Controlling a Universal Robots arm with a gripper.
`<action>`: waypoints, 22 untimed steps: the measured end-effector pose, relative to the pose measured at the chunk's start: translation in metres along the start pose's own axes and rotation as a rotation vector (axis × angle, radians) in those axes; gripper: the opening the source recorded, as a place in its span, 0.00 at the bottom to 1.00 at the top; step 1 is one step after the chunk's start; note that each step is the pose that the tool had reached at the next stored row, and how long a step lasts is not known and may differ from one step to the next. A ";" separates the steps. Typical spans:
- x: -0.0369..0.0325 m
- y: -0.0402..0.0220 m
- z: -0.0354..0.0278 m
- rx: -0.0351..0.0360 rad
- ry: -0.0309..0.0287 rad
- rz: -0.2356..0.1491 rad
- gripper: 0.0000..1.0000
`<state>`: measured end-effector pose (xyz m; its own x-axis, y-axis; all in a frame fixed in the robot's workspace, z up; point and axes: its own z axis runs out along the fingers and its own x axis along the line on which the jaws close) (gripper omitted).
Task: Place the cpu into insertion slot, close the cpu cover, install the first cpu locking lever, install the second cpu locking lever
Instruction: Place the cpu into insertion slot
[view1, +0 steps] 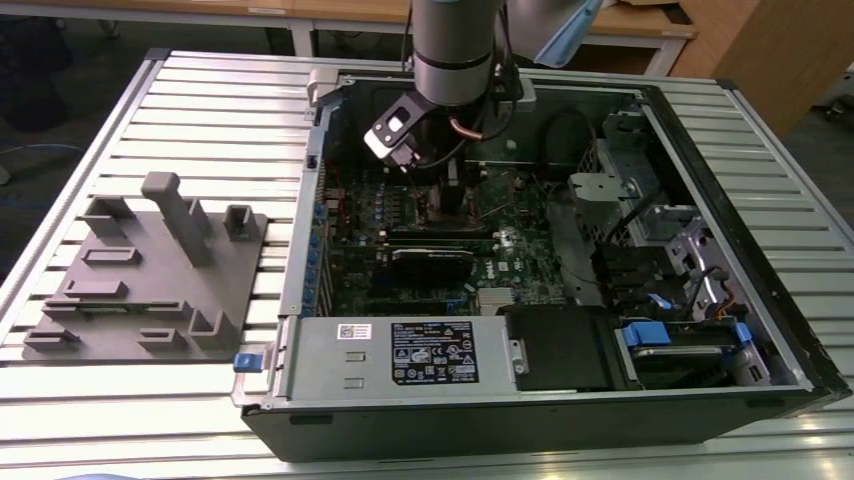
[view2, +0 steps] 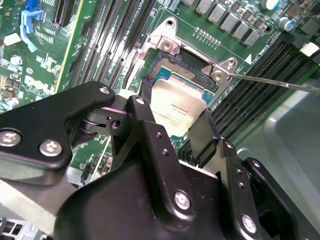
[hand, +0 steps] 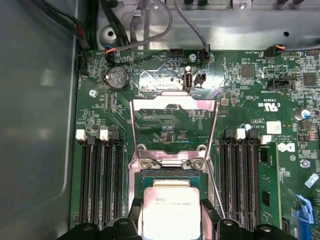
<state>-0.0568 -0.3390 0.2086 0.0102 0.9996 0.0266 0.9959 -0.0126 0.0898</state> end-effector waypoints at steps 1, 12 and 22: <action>-0.0001 -0.0001 0.0015 0.0000 0.0000 0.000 0.54; -0.0001 -0.0004 0.0043 0.0000 -0.0001 0.000 0.54; -0.0002 -0.0007 0.0077 0.0001 -0.0002 0.000 0.54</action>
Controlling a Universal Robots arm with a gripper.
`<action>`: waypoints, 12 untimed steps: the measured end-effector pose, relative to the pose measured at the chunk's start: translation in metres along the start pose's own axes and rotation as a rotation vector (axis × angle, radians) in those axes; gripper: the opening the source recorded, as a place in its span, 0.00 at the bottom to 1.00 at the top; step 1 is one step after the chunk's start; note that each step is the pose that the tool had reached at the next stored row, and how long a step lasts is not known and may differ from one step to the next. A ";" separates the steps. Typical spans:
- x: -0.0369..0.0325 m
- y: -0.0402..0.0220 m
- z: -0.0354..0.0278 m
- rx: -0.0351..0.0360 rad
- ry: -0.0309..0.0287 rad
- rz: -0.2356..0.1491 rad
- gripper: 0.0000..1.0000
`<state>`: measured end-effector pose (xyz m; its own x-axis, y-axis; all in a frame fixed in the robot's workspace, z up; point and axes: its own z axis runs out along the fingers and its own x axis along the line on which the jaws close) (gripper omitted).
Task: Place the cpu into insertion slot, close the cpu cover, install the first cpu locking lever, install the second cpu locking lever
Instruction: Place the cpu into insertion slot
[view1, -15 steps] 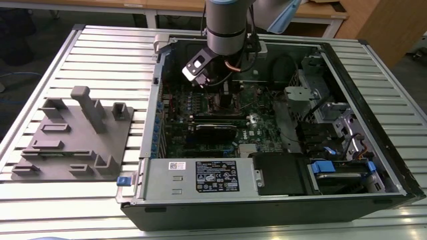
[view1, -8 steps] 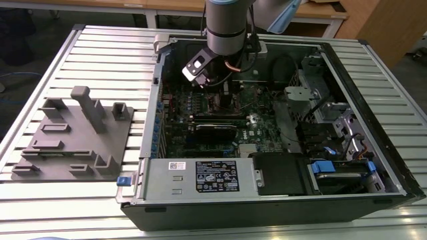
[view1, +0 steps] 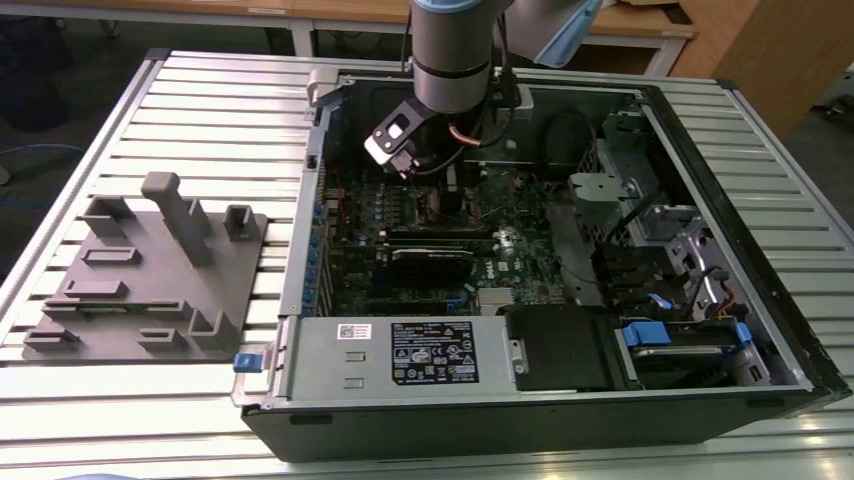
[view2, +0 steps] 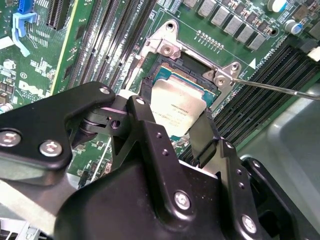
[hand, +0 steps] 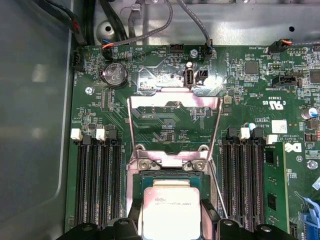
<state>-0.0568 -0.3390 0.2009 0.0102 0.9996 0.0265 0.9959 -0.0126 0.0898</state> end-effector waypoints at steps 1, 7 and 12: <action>0.0000 0.0000 0.0002 0.0001 0.0000 0.000 0.54; -0.0001 -0.0003 0.0035 0.0000 0.0000 0.000 0.54; -0.0001 -0.0005 0.0056 0.0000 0.0006 0.000 0.54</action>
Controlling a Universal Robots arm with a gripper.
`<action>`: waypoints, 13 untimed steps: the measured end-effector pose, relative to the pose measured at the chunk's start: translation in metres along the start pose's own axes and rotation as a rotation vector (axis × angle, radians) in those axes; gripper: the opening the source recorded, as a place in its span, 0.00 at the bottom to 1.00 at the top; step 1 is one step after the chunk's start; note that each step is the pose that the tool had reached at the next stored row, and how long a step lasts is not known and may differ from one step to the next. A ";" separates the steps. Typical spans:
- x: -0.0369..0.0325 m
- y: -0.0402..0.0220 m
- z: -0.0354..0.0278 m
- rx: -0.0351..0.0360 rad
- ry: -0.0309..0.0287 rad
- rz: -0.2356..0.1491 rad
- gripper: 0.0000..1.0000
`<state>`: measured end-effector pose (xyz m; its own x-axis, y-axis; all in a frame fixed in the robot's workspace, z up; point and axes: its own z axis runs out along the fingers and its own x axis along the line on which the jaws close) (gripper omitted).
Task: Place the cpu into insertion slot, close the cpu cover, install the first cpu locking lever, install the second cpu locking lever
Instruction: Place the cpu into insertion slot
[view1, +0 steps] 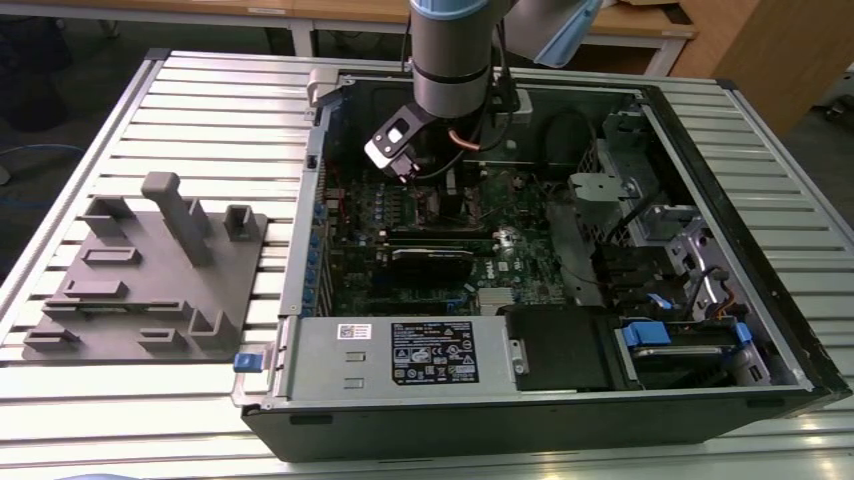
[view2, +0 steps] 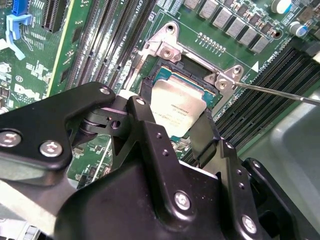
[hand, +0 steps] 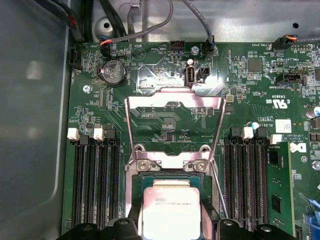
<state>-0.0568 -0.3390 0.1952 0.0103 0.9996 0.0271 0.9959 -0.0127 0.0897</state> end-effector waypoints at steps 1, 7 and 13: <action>0.0000 0.0000 0.0001 -0.0001 0.0001 0.000 0.54; 0.0000 -0.0002 0.0023 0.0000 0.0001 0.000 0.54; -0.0001 -0.0004 0.0037 0.0001 -0.0002 0.000 0.54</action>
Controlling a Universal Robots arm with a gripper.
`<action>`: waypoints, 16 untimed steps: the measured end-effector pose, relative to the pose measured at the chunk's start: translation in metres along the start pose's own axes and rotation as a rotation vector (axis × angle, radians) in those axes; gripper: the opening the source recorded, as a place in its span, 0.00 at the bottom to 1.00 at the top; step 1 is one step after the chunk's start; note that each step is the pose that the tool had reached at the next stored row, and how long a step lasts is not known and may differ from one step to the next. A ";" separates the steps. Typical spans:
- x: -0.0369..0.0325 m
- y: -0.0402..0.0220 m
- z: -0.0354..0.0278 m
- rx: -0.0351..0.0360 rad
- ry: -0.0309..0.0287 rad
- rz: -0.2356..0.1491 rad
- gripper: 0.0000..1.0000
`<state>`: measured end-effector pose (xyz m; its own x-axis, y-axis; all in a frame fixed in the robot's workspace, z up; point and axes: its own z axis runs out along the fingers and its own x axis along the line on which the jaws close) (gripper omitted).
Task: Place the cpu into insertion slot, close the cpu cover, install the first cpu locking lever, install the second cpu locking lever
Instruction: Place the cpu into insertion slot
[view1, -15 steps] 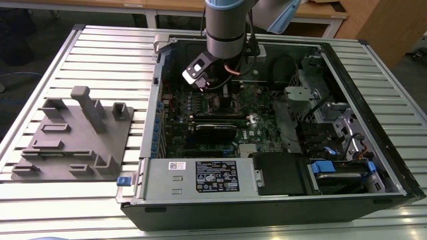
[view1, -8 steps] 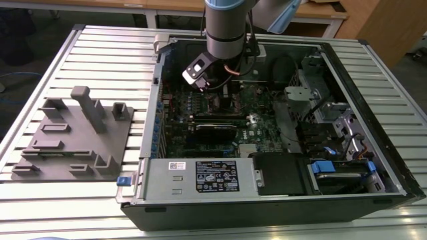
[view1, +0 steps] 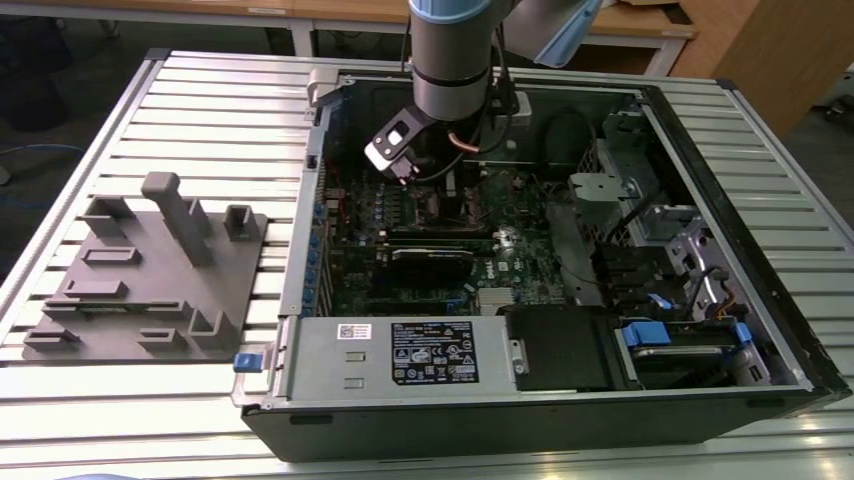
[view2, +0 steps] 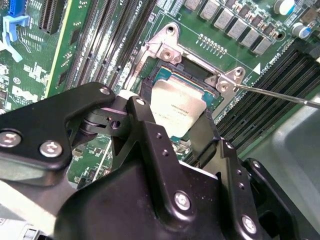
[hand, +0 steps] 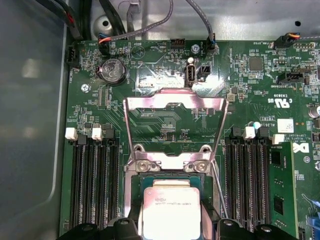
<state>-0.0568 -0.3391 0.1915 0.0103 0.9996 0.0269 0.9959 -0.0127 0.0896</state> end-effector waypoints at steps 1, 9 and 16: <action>0.0000 0.0000 0.0000 0.0000 0.0000 0.000 0.54; 0.0001 -0.0002 0.0002 -0.0002 0.0004 0.000 0.54; 0.0000 -0.0004 0.0002 -0.0002 0.0003 0.000 0.54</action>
<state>-0.0572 -0.3390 0.1913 0.0103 0.9996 0.0272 0.9959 -0.0127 0.0898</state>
